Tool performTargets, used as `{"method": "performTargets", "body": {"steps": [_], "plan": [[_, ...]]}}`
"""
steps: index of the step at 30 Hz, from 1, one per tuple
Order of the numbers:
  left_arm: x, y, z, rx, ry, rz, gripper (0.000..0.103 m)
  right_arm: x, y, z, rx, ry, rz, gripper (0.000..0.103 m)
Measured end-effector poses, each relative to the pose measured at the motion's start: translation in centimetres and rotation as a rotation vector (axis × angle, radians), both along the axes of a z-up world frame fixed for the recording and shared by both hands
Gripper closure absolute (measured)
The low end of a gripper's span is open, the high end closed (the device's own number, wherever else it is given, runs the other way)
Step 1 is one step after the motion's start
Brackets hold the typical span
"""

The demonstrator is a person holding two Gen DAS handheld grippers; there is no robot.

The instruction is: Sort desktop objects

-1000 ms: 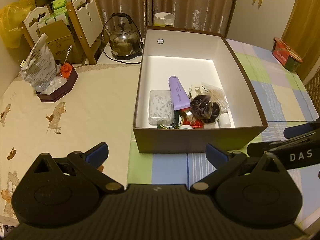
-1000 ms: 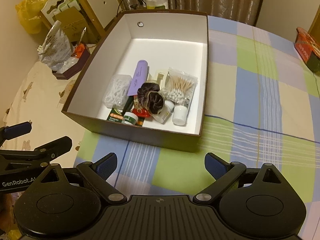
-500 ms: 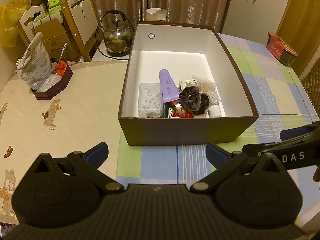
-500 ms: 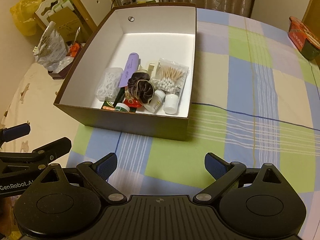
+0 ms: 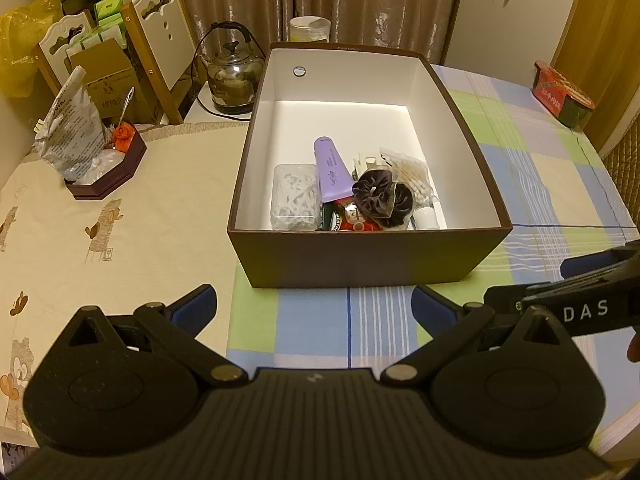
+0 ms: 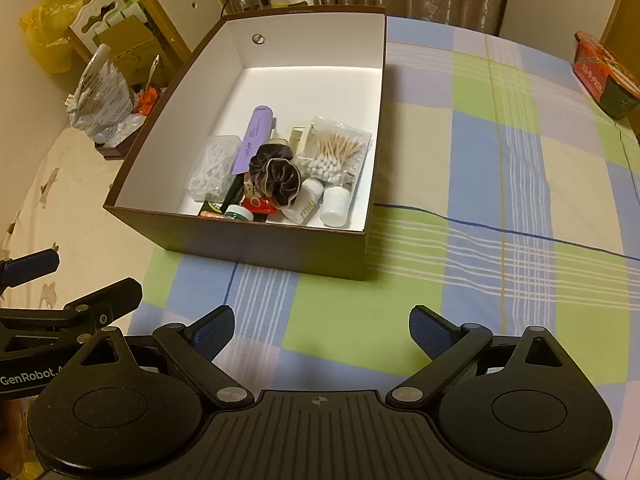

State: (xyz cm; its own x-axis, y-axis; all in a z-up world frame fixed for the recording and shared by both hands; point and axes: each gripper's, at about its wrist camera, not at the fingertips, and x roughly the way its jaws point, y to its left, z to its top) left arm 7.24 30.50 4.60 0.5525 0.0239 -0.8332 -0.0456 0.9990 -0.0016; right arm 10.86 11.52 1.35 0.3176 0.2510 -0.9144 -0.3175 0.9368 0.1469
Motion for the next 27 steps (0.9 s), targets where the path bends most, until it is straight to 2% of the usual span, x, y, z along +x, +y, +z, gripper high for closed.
{"method": "performTargets", "body": {"steps": [27], "plan": [[0.24,-0.01,-0.29,0.001,-0.006,-0.006,0.001,0.07,0.31,-0.10,-0.014,-0.006,-0.002,0.006]]}}
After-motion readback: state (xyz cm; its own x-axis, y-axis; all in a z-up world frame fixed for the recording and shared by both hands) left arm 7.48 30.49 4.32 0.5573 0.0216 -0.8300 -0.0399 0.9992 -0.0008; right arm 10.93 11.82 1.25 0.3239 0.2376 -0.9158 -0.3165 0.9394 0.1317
